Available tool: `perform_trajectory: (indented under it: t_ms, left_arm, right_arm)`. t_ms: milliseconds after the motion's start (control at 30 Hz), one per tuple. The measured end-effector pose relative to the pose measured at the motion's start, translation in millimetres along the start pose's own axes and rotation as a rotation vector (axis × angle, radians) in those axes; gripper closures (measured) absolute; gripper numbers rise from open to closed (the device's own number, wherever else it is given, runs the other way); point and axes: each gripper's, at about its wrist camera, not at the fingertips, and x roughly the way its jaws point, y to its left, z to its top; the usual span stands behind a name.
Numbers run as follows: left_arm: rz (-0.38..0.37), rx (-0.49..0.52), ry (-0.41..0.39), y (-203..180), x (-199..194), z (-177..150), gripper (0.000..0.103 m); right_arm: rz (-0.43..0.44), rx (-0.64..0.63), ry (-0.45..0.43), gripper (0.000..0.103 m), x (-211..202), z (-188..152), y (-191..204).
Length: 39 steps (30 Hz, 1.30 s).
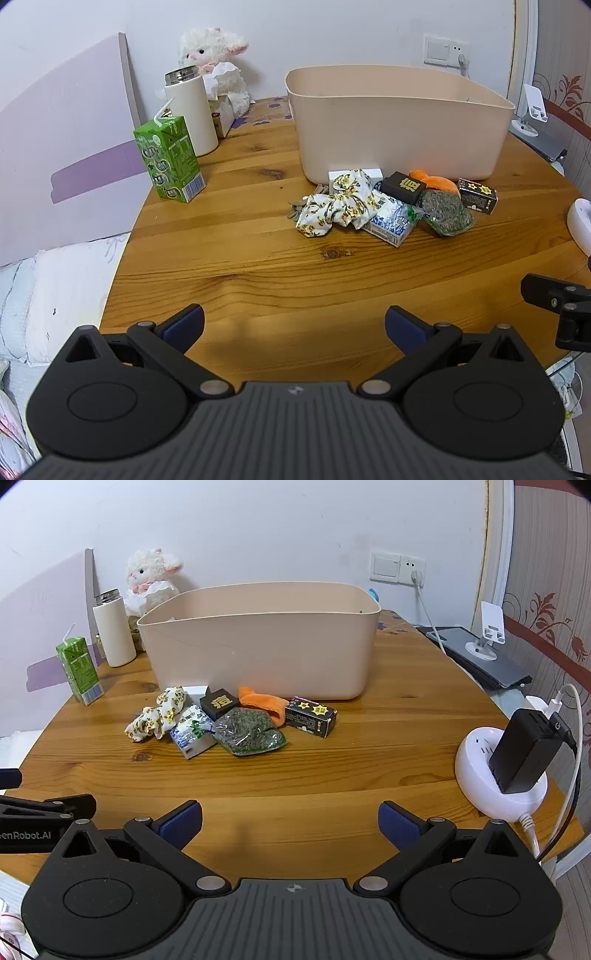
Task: Organize objects
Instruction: 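Move both tools toward the pile of items in front of the bin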
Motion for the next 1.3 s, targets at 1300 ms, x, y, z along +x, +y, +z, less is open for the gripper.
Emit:
perform_trajectory:
  t_ms: [1300]
  left_arm:
    - [-0.037,-0.002,-0.012,-10.5,3.7,13.7,0.0]
  right_arm:
    - [-0.013,0.011,-0.004,0.0,6.4,8.7,-12.6]
